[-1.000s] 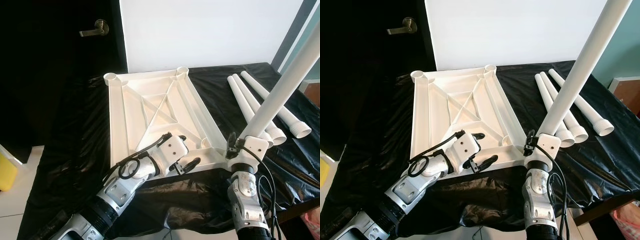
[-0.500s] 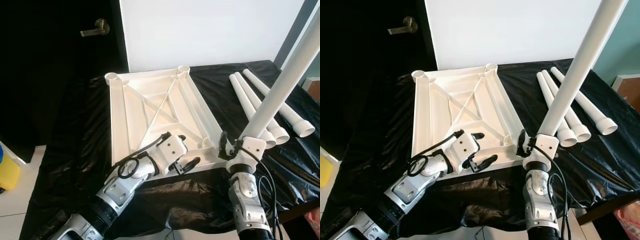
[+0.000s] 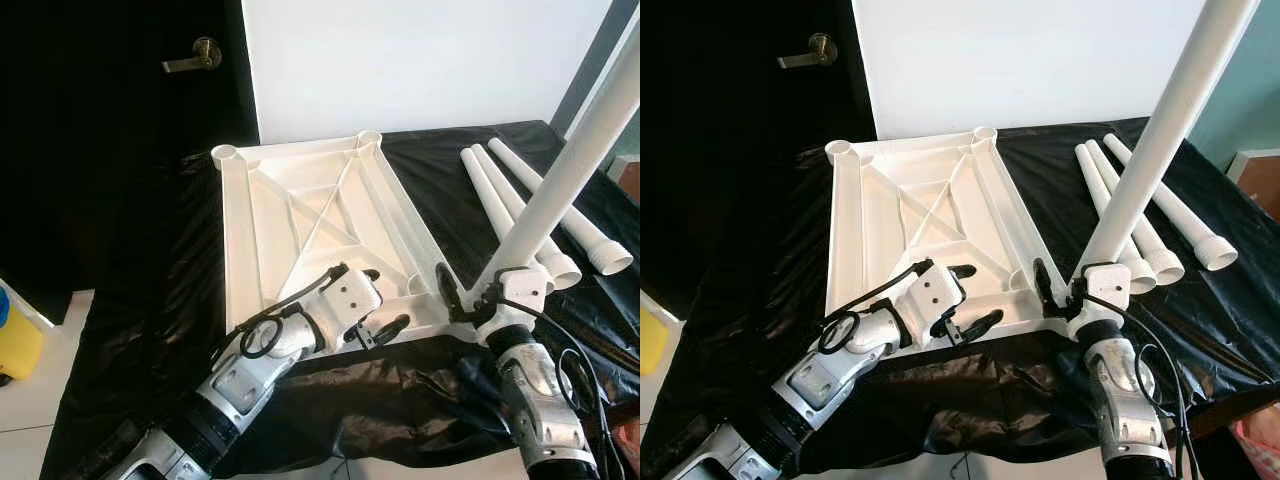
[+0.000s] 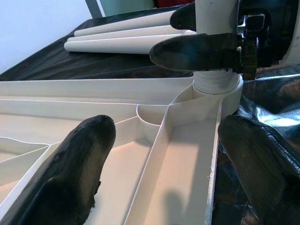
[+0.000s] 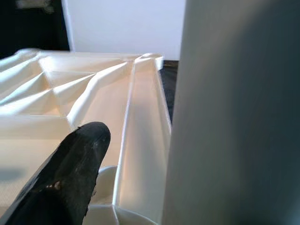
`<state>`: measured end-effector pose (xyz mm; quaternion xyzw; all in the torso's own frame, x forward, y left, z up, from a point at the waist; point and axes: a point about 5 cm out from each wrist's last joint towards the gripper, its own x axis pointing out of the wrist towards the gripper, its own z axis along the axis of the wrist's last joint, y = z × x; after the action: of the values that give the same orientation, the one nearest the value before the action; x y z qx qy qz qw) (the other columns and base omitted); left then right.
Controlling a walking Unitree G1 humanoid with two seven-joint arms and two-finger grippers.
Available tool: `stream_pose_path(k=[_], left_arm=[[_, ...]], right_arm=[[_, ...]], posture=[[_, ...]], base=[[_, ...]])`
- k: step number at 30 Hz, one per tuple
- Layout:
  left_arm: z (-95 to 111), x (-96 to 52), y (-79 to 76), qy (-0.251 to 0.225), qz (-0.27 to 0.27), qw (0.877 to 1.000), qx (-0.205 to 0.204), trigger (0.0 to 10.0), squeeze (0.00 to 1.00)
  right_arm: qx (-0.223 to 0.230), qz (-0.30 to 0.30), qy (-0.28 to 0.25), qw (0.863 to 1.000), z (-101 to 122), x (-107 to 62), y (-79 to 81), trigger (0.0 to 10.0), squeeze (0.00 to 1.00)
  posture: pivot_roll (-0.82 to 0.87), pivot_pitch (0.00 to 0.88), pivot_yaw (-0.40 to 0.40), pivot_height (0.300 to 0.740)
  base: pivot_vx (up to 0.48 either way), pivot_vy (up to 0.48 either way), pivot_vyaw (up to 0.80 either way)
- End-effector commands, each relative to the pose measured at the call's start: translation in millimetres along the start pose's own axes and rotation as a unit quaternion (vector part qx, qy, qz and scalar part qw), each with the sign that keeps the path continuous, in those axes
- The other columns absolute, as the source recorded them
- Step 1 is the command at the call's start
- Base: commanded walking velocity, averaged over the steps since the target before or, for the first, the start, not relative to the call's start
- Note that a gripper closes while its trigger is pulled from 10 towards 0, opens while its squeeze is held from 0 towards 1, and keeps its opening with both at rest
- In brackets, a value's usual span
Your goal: Building children table
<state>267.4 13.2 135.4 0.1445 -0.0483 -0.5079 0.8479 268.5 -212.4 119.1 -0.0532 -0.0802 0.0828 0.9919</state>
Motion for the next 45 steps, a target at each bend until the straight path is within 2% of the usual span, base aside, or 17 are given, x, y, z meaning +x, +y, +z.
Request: stream_pose_path(k=[1,5,6,7,8,22,23,31,36,37,39,42,43,44,45], left_arm=[[0.7,0.9,-7.3,0.004,-0.084,0.996,0.006,10.0,0.0],[1.9,1.3,-6.5,0.003,-0.083,0.997,0.008,10.0,0.0],[2.1,1.4,-6.5,0.003,-0.083,0.997,0.009,10.0,0.0],[2.1,1.4,-6.5,0.003,-0.083,0.997,0.009,10.0,0.0],[2.6,1.6,-6.9,0.003,-0.083,0.996,0.009,10.0,0.0],[3.1,-0.9,-8.9,0.005,-0.085,0.996,0.007,10.0,0.0],[3.0,-1.2,-9.3,0.005,-0.086,0.996,0.006,10.0,0.0],[3.6,-0.8,-10.0,0.006,-0.09,0.996,0.006,10.0,0.0],[4.4,0.2,-12.0,0.004,-0.092,0.996,0.003,10.0,0.0],[4.4,0.2,-12.0,0.004,-0.092,0.996,0.003,10.0,0.0],[4.5,0.2,-12.5,0.005,-0.093,0.996,0.003,10.0,0.0],[4.4,0.4,-12.4,0.005,-0.093,0.996,0.003,10.0,0.0],[4.7,1.1,-12.8,0.004,-0.094,0.996,0.003,10.0,0.0],[4.7,1.1,-12.8,0.004,-0.094,0.996,0.003,10.0,0.0],[5.4,1.9,-12.9,0.003,-0.094,0.996,0.005,10.0,0.0]], right_arm=[[-0.013,0.021,0.009,1.0,-2.7,1.8,-5.8,10.0,0.0],[-0.032,0.042,0.02,0.998,-4.7,3.1,-13.8,10.0,0.0],[-0.034,0.046,0.026,0.998,-6.4,3.7,-16.9,7.1,0.0],[-0.034,0.046,0.026,0.998,-6.4,3.7,-16.9,7.1,0.0],[-0.039,0.051,0.031,0.997,-8.0,3.5,-18.9,0.0,0.0],[-0.014,0.052,0.065,0.996,-25.3,-9.0,-20.9,0.0,0.0],[-0.012,0.046,0.066,0.997,-27.0,-10.5,-19.8,10.0,0.0],[0.006,0.004,0.066,0.998,-29.1,-13.7,-14.1,10.0,0.0],[0.021,-0.093,0.061,0.994,-25.7,-12.4,-3.7,10.0,0.0],[0.021,-0.093,0.061,0.994,-25.7,-12.4,-3.7,10.0,0.0],[0.027,-0.154,0.061,0.986,-25.3,-11.6,1.6,10.0,0.0],[0.037,-0.185,0.065,0.98,-25.3,-9.7,8.2,10.0,0.0],[0.047,-0.216,0.067,0.973,-24.5,-7.2,16.0,10.0,0.0],[0.047,-0.216,0.067,0.973,-24.5,-7.2,16.0,10.0,0.0],[0.057,-0.233,0.071,0.968,-23.8,-4.2,23.6,10.0,0.0]], posture=[[-0.04,0.0,0.002,0.74],[-0.04,0.0,0.004,0.74],[-0.04,0.0,0.005,0.74],[-0.04,0.0,0.005,0.74],[-0.04,0.0,0.004,0.74],[-0.03,0.0,0.012,0.74],[-0.03,0.0,0.014,0.74],[-0.04,0.0,0.016,0.74],[-0.05,0.0,0.015,0.74],[-0.05,0.0,0.015,0.74],[-0.05,0.0,0.013,0.74],[-0.05,0.0,0.011,0.74],[-0.04,0.0,0.005,0.74],[-0.04,0.0,0.005,0.74],[-0.04,0.0,0.0,0.74]], base=[[0.0,0.0,0.0],[0.0,0.0,0.0],[0.0,0.0,0.0],[0.0,0.0,0.0],[0.0,0.0,0.0],[0.0,0.0,0.0],[0.0,0.0,0.0],[0.0,0.0,0.0],[0.0,0.0,0.0],[0.0,0.0,0.0],[0.0,0.0,0.0],[0.0,0.0,0.0],[0.0,0.0,0.0],[0.0,0.0,0.0],[0.0,0.0,0.0]])
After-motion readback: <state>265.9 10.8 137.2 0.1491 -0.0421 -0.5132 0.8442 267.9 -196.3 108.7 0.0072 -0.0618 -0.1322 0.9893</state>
